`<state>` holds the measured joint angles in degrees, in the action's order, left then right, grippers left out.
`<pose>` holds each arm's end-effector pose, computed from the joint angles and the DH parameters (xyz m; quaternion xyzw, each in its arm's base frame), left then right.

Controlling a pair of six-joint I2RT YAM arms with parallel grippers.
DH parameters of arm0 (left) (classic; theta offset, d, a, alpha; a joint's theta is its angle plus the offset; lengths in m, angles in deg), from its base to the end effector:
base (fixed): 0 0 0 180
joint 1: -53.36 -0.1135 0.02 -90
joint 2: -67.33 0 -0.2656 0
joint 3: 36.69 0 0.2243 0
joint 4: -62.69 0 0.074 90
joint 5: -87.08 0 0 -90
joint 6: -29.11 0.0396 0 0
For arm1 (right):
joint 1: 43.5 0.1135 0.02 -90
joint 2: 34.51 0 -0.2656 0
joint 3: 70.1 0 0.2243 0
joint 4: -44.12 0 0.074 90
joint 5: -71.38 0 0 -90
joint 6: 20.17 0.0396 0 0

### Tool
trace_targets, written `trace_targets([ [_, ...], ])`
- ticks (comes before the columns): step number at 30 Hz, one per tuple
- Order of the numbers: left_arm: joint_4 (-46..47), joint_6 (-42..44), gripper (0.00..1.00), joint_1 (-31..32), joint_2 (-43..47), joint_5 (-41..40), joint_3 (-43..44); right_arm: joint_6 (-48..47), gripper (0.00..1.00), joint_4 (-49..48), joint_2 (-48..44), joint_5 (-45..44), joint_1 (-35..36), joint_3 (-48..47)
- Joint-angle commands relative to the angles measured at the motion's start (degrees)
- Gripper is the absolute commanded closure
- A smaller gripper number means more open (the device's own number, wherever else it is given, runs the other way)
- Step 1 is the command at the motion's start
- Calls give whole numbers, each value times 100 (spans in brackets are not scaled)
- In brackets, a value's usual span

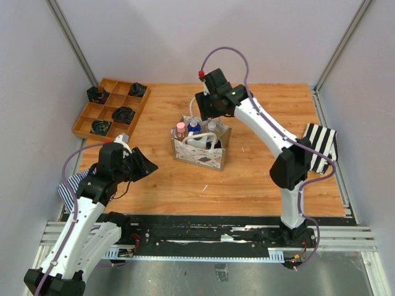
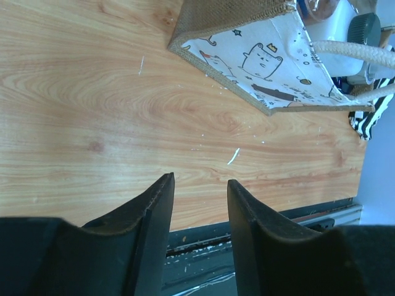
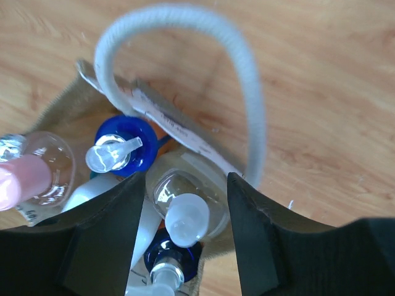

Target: Take the personal care products out of the canvas bag

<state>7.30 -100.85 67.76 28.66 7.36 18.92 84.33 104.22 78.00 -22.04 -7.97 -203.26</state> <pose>0.1103 -0.0356 0.2746 -0.1604 0.8833 -0.2696 0.3484 0.3426 0.2417 0.3658 -0.1524 0.8910 0.1560 0.3982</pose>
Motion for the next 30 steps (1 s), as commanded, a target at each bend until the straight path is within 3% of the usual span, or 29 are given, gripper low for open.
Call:
trace_targets([
  [1,-107,118,54,44,135,65,24,-128,43,643,286,-4,282,-232],
  [7,-56,121,52,46,98,118,-29,16,42,664,129,-724,547,240],
  [12,-17,97,51,46,98,127,-91,265,48,666,-224,-1003,591,899],
  [17,84,64,51,46,33,162,-171,220,43,476,-357,-1177,596,1285],
  [20,152,43,51,45,-20,152,-183,171,58,318,-269,-1076,596,1238],
  [21,167,48,51,43,-37,134,-175,149,59,289,-234,-1073,596,1196],
  [26,138,77,51,44,-96,67,-91,66,35,268,-165,-1171,591,924],
  [30,153,70,51,45,-113,70,-85,-13,29,196,-194,-1227,596,811],
])
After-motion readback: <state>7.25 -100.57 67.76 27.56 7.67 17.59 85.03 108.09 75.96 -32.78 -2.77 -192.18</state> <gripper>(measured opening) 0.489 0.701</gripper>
